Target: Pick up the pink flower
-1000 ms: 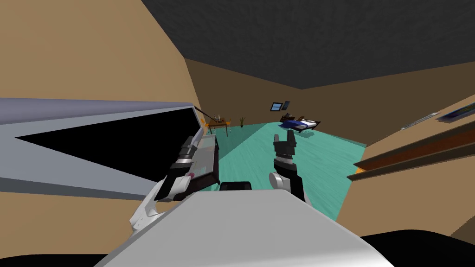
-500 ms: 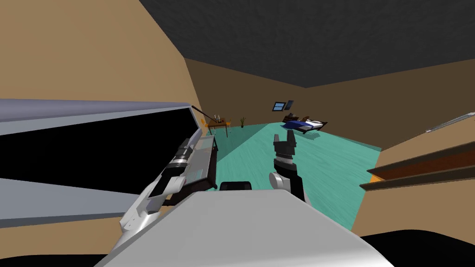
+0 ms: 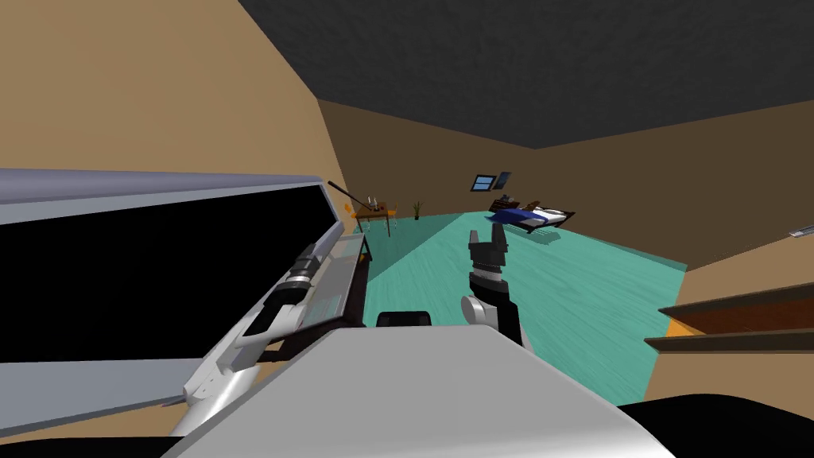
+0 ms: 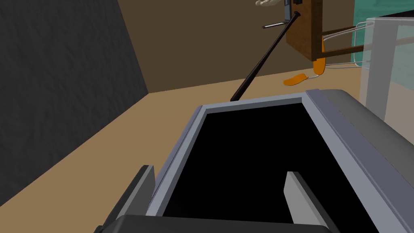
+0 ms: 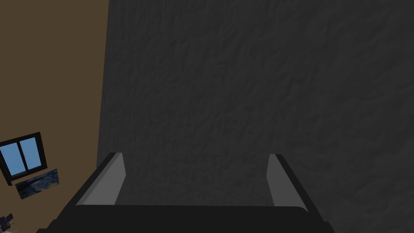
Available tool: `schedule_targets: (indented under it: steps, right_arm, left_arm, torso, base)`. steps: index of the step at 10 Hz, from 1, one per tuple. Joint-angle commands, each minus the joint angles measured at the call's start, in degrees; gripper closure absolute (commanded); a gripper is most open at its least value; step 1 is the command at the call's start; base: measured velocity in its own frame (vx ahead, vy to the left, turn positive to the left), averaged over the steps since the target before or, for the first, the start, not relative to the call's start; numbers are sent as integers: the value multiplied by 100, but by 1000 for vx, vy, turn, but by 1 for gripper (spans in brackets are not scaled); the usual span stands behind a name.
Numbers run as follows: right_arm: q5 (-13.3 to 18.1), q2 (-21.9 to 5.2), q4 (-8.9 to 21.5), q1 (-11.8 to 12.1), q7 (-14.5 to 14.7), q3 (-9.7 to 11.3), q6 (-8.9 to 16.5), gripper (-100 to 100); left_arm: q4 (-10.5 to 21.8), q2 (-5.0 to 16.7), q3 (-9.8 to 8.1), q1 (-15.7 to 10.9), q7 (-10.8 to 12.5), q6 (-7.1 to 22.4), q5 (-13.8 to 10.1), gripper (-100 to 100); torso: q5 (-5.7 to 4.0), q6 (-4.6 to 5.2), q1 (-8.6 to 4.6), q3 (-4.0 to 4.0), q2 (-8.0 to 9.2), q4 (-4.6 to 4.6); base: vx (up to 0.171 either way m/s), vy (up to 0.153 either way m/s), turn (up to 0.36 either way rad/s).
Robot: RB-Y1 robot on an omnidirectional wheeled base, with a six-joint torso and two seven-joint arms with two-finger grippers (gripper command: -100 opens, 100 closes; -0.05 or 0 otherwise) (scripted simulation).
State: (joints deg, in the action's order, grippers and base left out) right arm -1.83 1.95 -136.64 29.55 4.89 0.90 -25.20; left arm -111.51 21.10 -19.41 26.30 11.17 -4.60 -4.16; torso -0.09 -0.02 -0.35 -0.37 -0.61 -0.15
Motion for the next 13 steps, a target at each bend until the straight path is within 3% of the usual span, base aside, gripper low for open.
schedule_targets:
  steps: [1,2,3,4,5,7,8,9,10,12,13]
  right_arm:
    - [0,0,0,0,0,0,0,0]
    - [0,0,0,-1,0,0,0,0]
    - [0,-1,0,-1,0,0,0,0]
    - [0,-1,0,0,0,-1,0,0]
    - [0,-1,0,-1,0,0,0,0]
    - [0,0,0,-1,0,0,0,0]
    - [0,-1,0,-1,0,0,0,0]
    - [0,0,0,0,0,0,0,0]
    - [0,-1,0,-1,0,0,0,0]
    - [0,-1,0,-1,0,0,0,0]
    - [0,-1,0,-1,0,-1,0,0]
  left_arm:
    - [174,98,-100,-85,76,286,-58,-100]
    - [174,98,-100,-85,76,323,-58,-100]
    - [447,196,-281,-134,189,533,-151,-100]
    - [465,196,-281,-134,189,651,-151,-100]
    - [745,282,-461,-184,303,830,-244,-100]
    - [768,282,-461,-184,303,983,-244,-100]
    - [1019,359,-640,-235,415,1229,-337,-100]
    - [1078,359,-640,-235,415,1315,-337,-100]
    - [1319,427,-818,-287,527,1471,-428,-100]
    - [1394,427,-818,-287,527,1646,-428,-100]
    - [1643,486,-993,-338,636,1879,-517,-100]
  torso:
    - [0,0,0,0,0,0]
    - [0,3,7,1,3,1]
    - [5,4,31,10,18,4]
    - [6,1,28,5,8,2]
    - [5,3,26,2,5,1]
    - [2,3,14,-1,0,0]
    - [5,4,29,10,20,4]
    - [4,0,21,6,10,3]
    - [3,3,23,3,6,1]
    - [4,3,25,1,4,0]
    - [6,4,36,12,23,4]
  base:
    - [127,-110,56]
    - [68,-37,-3]
    - [122,-61,82]
    - [129,-70,54]
    - [158,-110,88]
    - [97,-75,22]
    - [117,-88,87]
    - [129,-80,56]
    - [146,-77,76]
    - [90,-58,22]
    - [106,-48,80]
